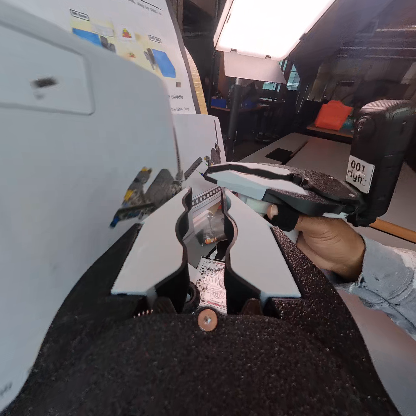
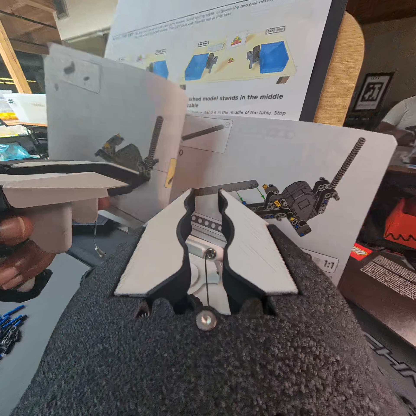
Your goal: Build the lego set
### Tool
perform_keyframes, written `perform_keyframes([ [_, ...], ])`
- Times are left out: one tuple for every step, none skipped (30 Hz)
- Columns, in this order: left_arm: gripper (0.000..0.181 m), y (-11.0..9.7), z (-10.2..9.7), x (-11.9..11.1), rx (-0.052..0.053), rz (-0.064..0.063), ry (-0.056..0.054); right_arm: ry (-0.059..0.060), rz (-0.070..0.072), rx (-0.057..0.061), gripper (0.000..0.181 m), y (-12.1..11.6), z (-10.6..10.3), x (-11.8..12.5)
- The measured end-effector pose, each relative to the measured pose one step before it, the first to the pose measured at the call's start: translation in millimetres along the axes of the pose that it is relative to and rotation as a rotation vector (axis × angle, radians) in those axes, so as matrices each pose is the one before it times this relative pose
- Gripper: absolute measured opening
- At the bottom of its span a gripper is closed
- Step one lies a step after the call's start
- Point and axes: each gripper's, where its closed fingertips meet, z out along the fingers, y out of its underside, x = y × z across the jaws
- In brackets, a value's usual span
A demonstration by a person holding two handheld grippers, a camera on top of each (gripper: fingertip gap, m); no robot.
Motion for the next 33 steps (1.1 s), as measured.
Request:
perform_keyframes([
  [0.025, 3.05, 5.77, 6.86, -0.0148, 0.0426, 0.0036, -0.0042, 0.038, 0.0272, 0.025, -5.91, -7.98, 5.34],
  [0.025, 3.77, 5.82, 8.55, -0.0164, 0.054, 0.0096, -0.0037, 0.0491, 0.0315, 0.032, -7.62, -9.22, 5.68],
  [0.025, 4.17, 5.75, 10.63, -0.0167, 0.0554, 0.0205, -0.0093, 0.0504, 0.0328, 0.037, -9.0, -9.78, 4.32],
  [0.025, 4.5, 5.41, 10.74, -0.0177, 0.0493, 0.0201, -0.0144, 0.037, 0.0266, 0.044, -9.04, -9.13, 1.8],
  [0.025, 4.71, 4.26, 9.01, -0.0184, 0.0394, 0.0105, -0.0216, 0.0126, 0.0098, 0.047, -6.35, -7.54, -1.84],
  [0.025, 4.08, 2.08, 5.36, -0.0151, 0.0282, -0.0107, -0.0188, -0.0085, -0.0129, 0.049, -2.38, -5.49, -3.71],
  [0.025, 2.05, -1.8, 0.39, -0.0017, 0.0183, -0.0387, -0.0172, -0.03, -0.0293, 0.051, 1.38, -3.22, -5.27],
  [0.025, -0.85, -5.47, -1.43, 0.0217, 0.0135, -0.0414, -0.014, -0.044, -0.0418, 0.053, 4.36, -1.02, -5.9],
  [0.025, -3.11, -8.01, -2.51, 0.0367, -0.0037, -0.0352, -0.0196, -0.0449, -0.0457, 0.053, 5.97, 1.28, -7.03],
  [0.026, -3.3, -9.31, -4.63, 0.0348, -0.0216, -0.0355, -0.0173, -0.0386, -0.0364, 0.054, 5.19, 4.1, -7.05],
  [0.026, -2.67, -9.89, -7.34, 0.0293, -0.0257, -0.0426, -0.001, -0.0293, -0.0215, 0.054, 3.03, 7.16, -4.6],
  [0.026, -2.4, -10.22, -10.35, 0.0277, -0.028, -0.0541, 0.0051, -0.0142, -0.017, 0.054, 2.18, 10.41, -4.2],
  [0.026, -1.55, -9.86, -12.56, 0.0232, -0.032, -0.0586, -0.001, 0.0073, -0.016, 0.057, 1.47, 13.02, -6.24],
  [0.026, -0.46, -9.26, -14.07, 0.0159, -0.036, -0.061, -0.0018, 0.0148, -0.0155, 0.061, 1.46, 14.95, -7.56],
  [0.027, -0.17, -8.37, -14.71, 0.0133, -0.0356, -0.0581, 0.0184, -0.0044, -0.0241, 0.066, 3.11, 15.88, -5.81],
  [0.028, -0.13, -7.33, -14.59, 0.0102, -0.0292, -0.0511, 0.027, -0.0364, -0.0297, 0.07, 3.98, 15.02, -6.31],
  [0.031, 0.27, -6.11, -14.21, 0.0025, -0.0179, -0.0456, 0.0379, -0.0553, -0.0186, 0.075, 2.4, 12.35, -6.05],
  [0.035, 1.08, -4.44, -13.62, -0.0063, -0.0067, -0.0392, 0.0512, -0.0712, -0.015, 0.079, 1.81, 9.24, -4.36],
  [0.039, 2.05, -2.74, -12.54, -0.0146, -0.0026, -0.0307, 0.0651, -0.0837, -0.0172, 0.063, 2.61, 6.19, -1.02],
  [0.043, 3.04, -1.56, -11.07, -0.0215, -0.006, -0.0204, 0.0586, -0.0771, -0.0069, 0.035, 1.71, 2.67, 0.53],
  [0.047, 3.43, -0.6, -9.54, -0.0243, -0.0117, -0.0112, 0.0398, -0.0416, 0.0162, 0.016, -1.09, -0.42, 1.74],
  [0.053, 3.76, 0.35, -7.93, -0.0251, -0.0169, -0.0024, 0.0103, 0.0048, 0.0073, 0.012, 0.43, -1.62, 2.04],
  [0.061, 3.97, 1.38, -5.81, -0.0252, -0.0236, 0.0098, -0.0136, 0.0392, 0.011, 0.009, 0.72, -1.97, 1.74],
  [0.067, 3.34, 2.17, -3.62, -0.0197, -0.0317, 0.0191, -0.0208, 0.0554, 0.0072, 0.008, 2.0, -1.71, 3.0],
  [0.071, 1.68, 2.74, -1.42, -0.0096, -0.0379, 0.0273, -0.0186, 0.0598, -0.0003, 0.007, 3.1, -1.43, 4.57],
  [0.072, 0.65, 3.22, 1.5, -0.005, -0.0427, 0.0369, -0.0269, 0.0608, 0.0112, 0.007, 1.31, -1.65, 4.3],
  [0.073, 0.47, 3.94, 3.7, -0.0076, -0.0359, 0.0415, -0.048, 0.0658, 0.029, 0.006, -1.52, -2.17, 1.77],
  [0.075, 0.43, 4.46, 3.91, -0.009, -0.017, 0.0324, -0.0612, 0.0761, 0.0317, 0.006, -2.2, -2.26, 0.38],
  [0.073, -0.16, 4.79, 4.51, -0.0064, 0.0007, 0.0279, -0.0573, 0.0856, 0.0182, 0.006, -0.74, -1.63, 1.56],
  [0.07, -0.75, 4.97, 6.82, -0.0064, 0.008, 0.0365, -0.0482, 0.0861, -0.0025, 0.005, 1.54, -0.99, 3.01],
  [0.069, -0.45, 5.51, 6.16, -0.0099, 0.0062, 0.0282, -0.0402, 0.0695, -0.0084, 0.004, 1.81, -0.57, 3.05],
  [0.069, -0.51, 5.43, 1.47, -0.011, 0.0041, -0.0024, -0.0335, 0.0437, -0.003, 0.003, 0.86, -0.48, 2.19],
  [0.067, -1.39, 4.23, -5.13, -0.0073, 0.0037, -0.0431, -0.038, 0.0203, 0.0031, 0.001, -0.4, -0.64, -1.05],
])
